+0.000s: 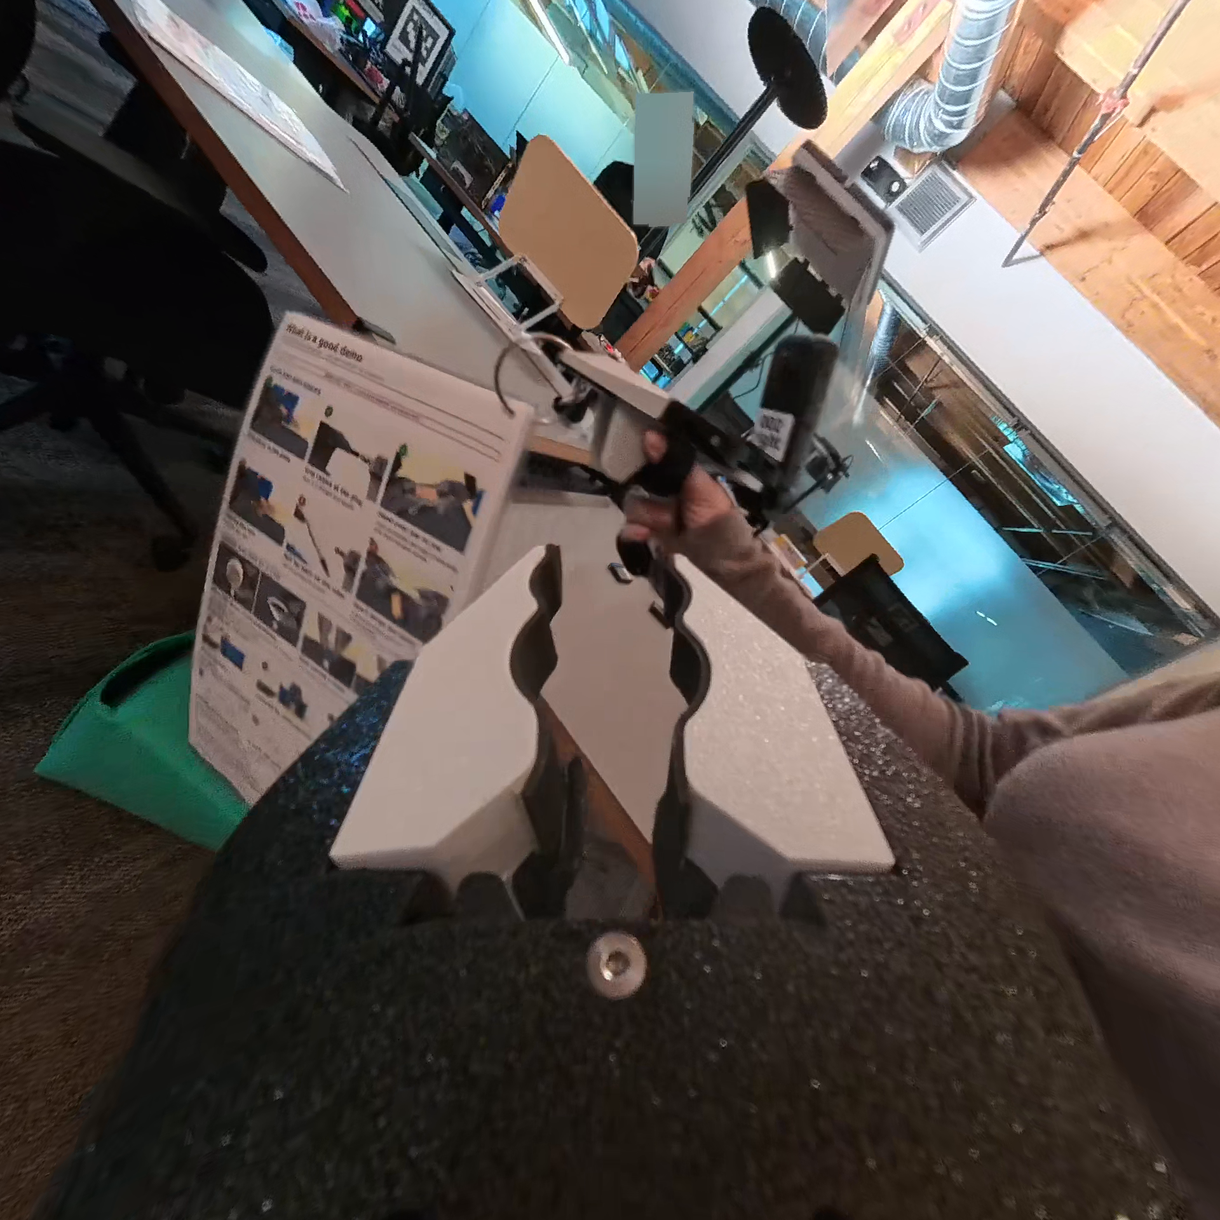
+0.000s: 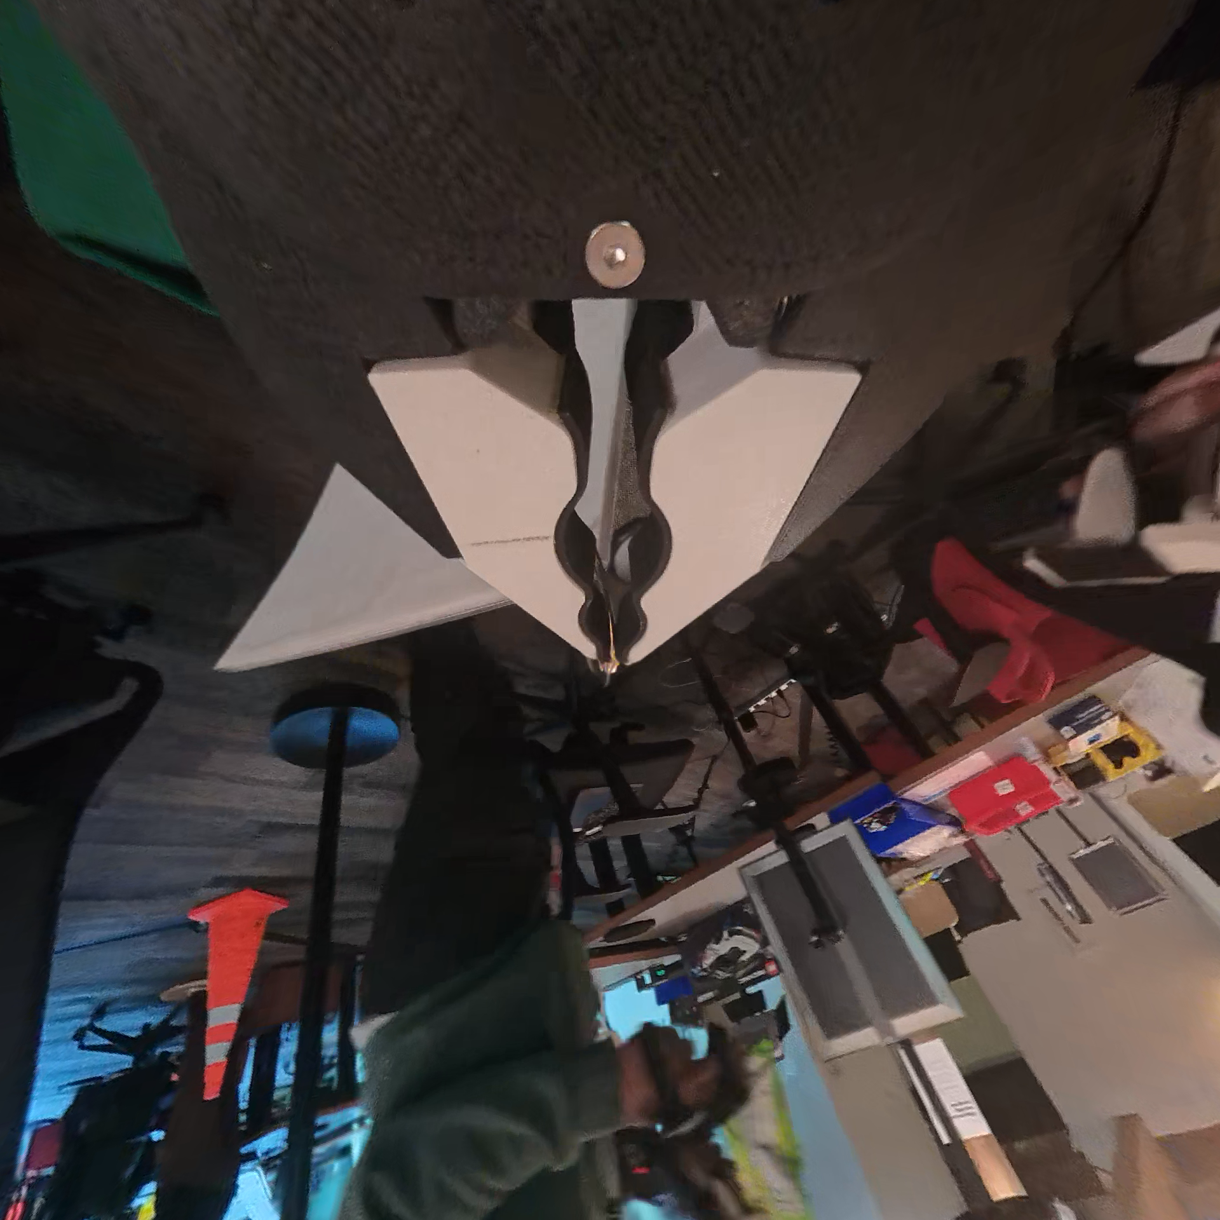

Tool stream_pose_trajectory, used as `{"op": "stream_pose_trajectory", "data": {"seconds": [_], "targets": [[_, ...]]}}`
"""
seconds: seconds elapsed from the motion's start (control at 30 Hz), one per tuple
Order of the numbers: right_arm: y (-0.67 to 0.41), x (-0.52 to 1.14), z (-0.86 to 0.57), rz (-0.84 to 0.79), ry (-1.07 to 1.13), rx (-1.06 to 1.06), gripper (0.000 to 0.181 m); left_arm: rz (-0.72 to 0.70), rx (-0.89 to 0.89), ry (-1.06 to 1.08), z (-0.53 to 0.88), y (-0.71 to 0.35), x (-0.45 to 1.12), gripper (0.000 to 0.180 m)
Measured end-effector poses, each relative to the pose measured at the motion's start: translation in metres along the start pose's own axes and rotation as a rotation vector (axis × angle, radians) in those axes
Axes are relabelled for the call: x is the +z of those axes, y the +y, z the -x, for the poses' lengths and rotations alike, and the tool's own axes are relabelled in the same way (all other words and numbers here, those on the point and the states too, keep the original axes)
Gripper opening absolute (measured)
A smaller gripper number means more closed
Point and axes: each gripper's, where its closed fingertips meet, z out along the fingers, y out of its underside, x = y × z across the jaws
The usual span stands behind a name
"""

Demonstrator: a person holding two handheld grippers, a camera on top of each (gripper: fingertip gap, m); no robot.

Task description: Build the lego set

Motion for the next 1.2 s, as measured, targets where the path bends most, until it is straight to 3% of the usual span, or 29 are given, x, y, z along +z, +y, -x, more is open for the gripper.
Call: {"op": "stream_pose_trajectory", "data": {"seconds": [0.13, 0.43, 0.6, 0.9, 1.2], "targets": [[0.007, 0.046, -0.070, 0.029, 0.021, 0.047, 0.000, 0.040, -0.010, 0.013, 0.023, 0.001, 0.016, 0.029], [0.044, 0.140, -0.207, 0.277, 0.011, -0.104, 0.000, 0.079, -0.092, -0.006, 0.122, -0.044, 0.110, 0.029], [0.066, 0.175, -0.276, 0.348, 0.011, -0.017, 0.000, 0.131, -0.139, 0.003, 0.167, -0.080, 0.171, 0.030], [0.086, 0.200, -0.359, 0.321, 0.108, 0.129, 0.000, 0.205, -0.206, 0.006, 0.229, -0.113, 0.230, 0.029], [0.080, 0.189, -0.437, 0.121, 0.541, 0.319, 0.001, 0.323, -0.221, 0.080, 0.281, -0.151, 0.274, 0.029]]}}
